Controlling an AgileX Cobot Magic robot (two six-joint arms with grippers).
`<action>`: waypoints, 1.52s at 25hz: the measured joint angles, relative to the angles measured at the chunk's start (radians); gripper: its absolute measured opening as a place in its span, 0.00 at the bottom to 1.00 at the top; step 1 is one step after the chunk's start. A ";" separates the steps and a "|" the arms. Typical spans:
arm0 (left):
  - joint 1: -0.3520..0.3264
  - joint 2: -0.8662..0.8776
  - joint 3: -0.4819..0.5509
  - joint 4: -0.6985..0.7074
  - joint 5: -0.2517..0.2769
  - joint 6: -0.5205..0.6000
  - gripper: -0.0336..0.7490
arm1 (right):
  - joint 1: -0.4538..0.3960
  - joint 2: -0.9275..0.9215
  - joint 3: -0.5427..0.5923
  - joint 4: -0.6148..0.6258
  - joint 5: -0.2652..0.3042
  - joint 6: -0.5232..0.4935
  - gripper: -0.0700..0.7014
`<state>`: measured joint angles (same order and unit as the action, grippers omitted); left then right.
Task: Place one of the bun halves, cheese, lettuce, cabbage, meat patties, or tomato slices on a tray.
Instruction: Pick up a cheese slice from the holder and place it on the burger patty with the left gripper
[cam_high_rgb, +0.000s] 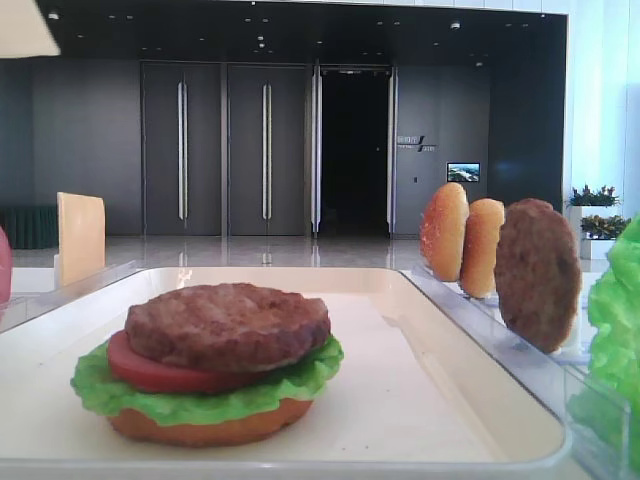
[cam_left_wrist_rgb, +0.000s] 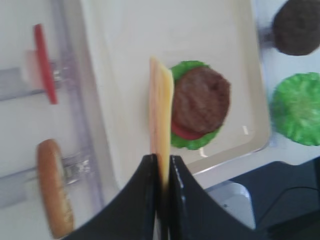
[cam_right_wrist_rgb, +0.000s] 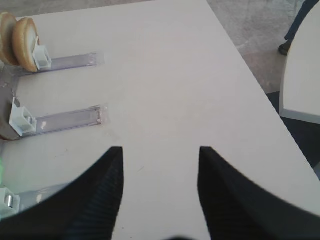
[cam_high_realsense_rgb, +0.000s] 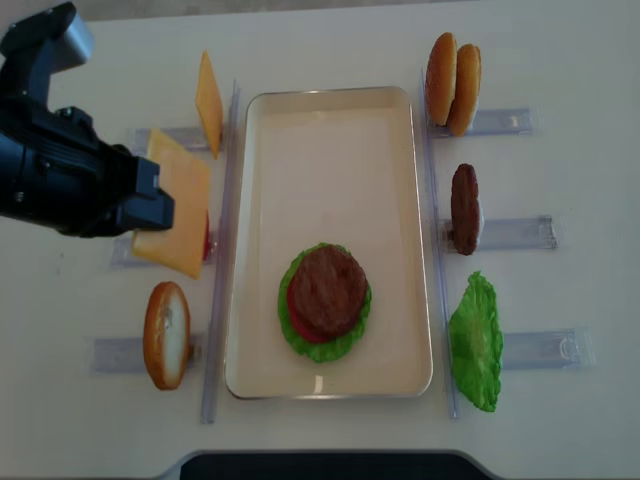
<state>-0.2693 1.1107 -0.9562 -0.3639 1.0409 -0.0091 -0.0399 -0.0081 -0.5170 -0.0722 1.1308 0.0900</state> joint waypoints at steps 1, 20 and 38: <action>0.000 0.009 0.009 -0.051 -0.017 0.043 0.08 | 0.000 0.000 0.000 0.000 0.000 0.000 0.56; 0.000 0.318 0.095 -0.893 -0.014 0.762 0.08 | 0.000 0.000 0.000 0.000 0.000 0.000 0.56; 0.000 0.344 0.260 -0.973 -0.073 0.940 0.08 | 0.000 0.000 0.000 0.000 0.000 0.000 0.56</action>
<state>-0.2693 1.4548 -0.6963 -1.3365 0.9678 0.9305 -0.0399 -0.0081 -0.5170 -0.0722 1.1308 0.0900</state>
